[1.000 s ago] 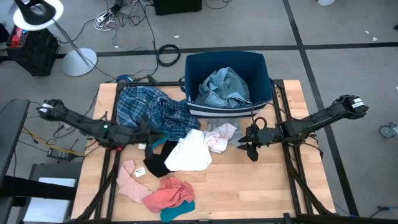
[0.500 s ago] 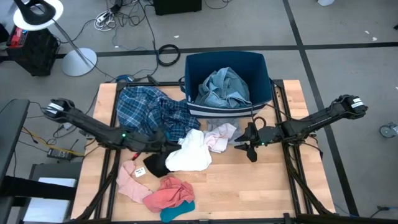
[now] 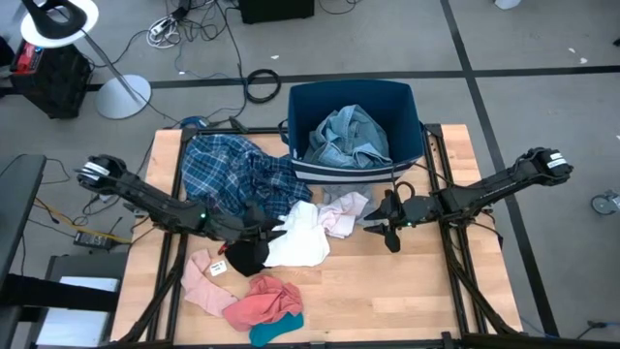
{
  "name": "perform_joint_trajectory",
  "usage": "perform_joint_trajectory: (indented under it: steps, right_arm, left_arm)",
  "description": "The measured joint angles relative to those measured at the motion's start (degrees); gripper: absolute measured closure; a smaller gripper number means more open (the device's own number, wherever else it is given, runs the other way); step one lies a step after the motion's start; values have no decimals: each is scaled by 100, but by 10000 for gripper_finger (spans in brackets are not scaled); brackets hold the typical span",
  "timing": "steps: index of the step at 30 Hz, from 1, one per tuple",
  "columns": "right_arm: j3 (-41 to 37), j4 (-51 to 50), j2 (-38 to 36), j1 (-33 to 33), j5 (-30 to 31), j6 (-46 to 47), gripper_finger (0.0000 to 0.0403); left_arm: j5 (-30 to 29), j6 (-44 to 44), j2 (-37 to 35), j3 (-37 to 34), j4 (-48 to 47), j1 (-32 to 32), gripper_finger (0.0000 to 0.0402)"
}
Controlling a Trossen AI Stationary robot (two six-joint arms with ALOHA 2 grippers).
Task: Sort clothes
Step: Put the white underwear into the blue bin
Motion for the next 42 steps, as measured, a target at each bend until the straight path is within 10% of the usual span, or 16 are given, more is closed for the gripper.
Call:
perform_joint_trajectory:
  steps: [34,42]
  right_arm:
    - [0,1,0,0,2,165,237]
    - [0,0,0,0,2,177,239]
  left_arm:
    - [115,-1232,2296,21,239,-7,258]
    - [61,-819,2344,1,1118,-4,390]
